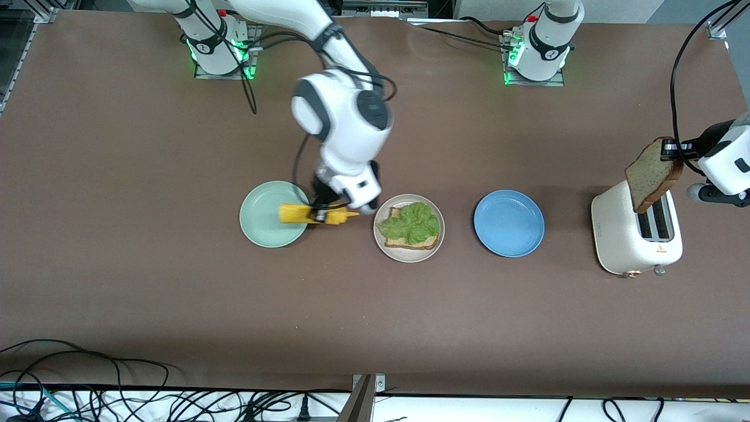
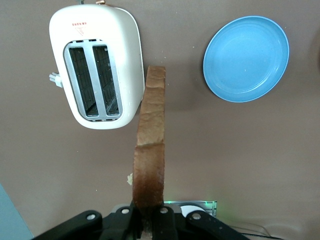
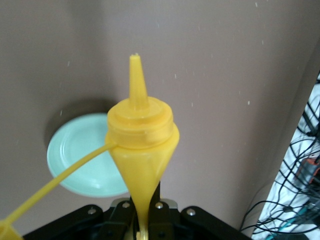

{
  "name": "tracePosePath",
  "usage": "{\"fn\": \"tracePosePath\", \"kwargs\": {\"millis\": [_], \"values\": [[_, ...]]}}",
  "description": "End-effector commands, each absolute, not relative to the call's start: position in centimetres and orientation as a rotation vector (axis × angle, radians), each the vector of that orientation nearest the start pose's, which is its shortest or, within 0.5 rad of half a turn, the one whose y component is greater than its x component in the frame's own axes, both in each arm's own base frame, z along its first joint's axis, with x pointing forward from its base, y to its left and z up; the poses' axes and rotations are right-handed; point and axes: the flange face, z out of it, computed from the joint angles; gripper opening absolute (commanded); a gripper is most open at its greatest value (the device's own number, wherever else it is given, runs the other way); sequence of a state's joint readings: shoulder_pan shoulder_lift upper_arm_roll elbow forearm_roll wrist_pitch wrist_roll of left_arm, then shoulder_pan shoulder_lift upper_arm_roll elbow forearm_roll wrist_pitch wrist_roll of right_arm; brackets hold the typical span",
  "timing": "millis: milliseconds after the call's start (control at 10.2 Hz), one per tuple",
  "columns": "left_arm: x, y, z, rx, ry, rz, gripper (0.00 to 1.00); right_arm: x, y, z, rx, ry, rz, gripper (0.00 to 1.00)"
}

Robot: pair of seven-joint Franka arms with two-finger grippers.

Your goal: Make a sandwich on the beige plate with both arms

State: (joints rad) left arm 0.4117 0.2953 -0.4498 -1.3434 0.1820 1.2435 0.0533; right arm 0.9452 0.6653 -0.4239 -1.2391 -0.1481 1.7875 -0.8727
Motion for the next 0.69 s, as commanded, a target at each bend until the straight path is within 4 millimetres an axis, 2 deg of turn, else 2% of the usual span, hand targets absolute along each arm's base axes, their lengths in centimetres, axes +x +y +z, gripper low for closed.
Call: {"fn": "tracePosePath", "kwargs": {"millis": [0,98,295,492,590], "values": [[59.3,3.3,55.7,-3.096,0.095,0.576,0.00,61.1,33.5,44.1,-2.461,-2.284,0.222,0.00],[59.3,3.0,55.7,-3.107,0.073,0.577,0.00,61.9,29.6,45.4,-2.428,-2.217,0.210,0.00],[59.3,2.8,55.7,-3.106,0.057,0.577,0.00,62.3,22.5,46.1,-2.367,-2.062,0.170,0.00],[59.3,2.4,55.7,-3.143,0.062,0.585,0.00,62.6,15.5,45.8,-2.283,-1.967,0.103,0.00],[59.3,2.1,55.7,-3.171,0.071,0.590,0.00,62.7,11.5,44.8,-2.225,-1.910,0.057,0.00]]}}
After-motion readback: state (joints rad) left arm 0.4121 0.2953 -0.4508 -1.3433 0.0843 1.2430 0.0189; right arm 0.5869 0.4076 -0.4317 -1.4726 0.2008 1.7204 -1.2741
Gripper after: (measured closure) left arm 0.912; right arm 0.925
